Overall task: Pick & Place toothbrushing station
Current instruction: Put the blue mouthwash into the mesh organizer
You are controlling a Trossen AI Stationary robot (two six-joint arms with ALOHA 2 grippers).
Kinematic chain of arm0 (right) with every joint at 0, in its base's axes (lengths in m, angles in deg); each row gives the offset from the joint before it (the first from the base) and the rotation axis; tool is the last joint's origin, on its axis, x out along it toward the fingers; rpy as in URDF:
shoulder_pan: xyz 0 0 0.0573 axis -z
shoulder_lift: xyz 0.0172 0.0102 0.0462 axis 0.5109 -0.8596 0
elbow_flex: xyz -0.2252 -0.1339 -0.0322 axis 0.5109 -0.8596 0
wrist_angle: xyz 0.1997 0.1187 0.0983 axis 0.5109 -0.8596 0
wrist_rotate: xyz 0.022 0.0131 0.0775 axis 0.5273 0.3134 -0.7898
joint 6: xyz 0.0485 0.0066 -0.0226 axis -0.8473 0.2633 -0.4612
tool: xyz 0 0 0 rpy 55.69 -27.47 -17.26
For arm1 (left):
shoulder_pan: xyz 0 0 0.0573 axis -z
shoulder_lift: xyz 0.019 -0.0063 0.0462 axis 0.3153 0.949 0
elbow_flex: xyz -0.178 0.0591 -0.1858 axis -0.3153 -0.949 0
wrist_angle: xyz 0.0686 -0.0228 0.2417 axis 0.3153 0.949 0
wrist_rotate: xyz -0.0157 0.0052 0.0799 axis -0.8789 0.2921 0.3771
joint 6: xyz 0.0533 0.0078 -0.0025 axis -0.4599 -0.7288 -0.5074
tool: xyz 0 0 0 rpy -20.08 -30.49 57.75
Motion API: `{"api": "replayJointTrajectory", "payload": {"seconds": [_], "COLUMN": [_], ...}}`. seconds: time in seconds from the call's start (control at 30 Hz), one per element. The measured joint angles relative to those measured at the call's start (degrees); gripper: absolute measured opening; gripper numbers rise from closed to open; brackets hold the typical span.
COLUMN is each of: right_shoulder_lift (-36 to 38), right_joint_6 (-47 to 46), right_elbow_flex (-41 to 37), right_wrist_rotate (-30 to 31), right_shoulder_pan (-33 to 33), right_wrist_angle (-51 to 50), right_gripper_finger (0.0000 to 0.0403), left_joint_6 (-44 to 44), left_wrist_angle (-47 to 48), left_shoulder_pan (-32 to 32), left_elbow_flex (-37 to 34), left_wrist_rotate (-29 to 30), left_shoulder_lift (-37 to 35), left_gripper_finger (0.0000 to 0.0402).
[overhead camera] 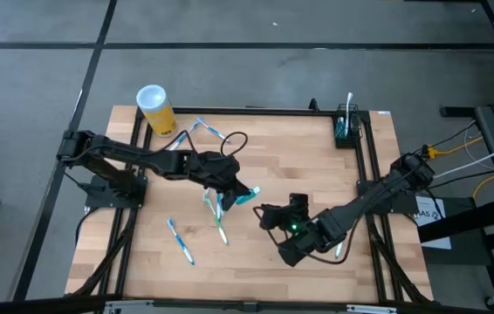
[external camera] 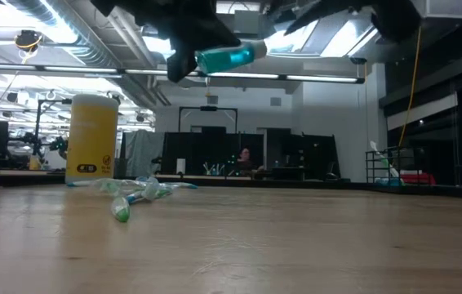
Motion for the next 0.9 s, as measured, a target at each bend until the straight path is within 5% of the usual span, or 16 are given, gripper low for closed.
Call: {"api": "replayJointTrajectory", "payload": {"seconds": [0.33, 0.9], "right_shoulder_lift": [0.7, 0.7], "right_joint_6": [6.4, 11.1], "right_elbow_flex": [0.0, 0.0], "right_wrist_rotate": [-2.5, -6.2], "right_shoulder_pan": [3.7, 6.5], "right_wrist_angle": [8.1, 10.1], "right_gripper_finger": [0.0167, 0.0171], "left_joint_6": [-0.8, -3.8], "left_wrist_angle": [-0.1, 4.6], "left_shoulder_pan": [3.2, 3.4], "left_elbow_flex": [0.0, 0.0], "left_wrist_rotate": [0.2, 3.0], "left_shoulder_lift": [0.0, -5.8], "left_gripper_finger": [0.0018, 0.0018]}}
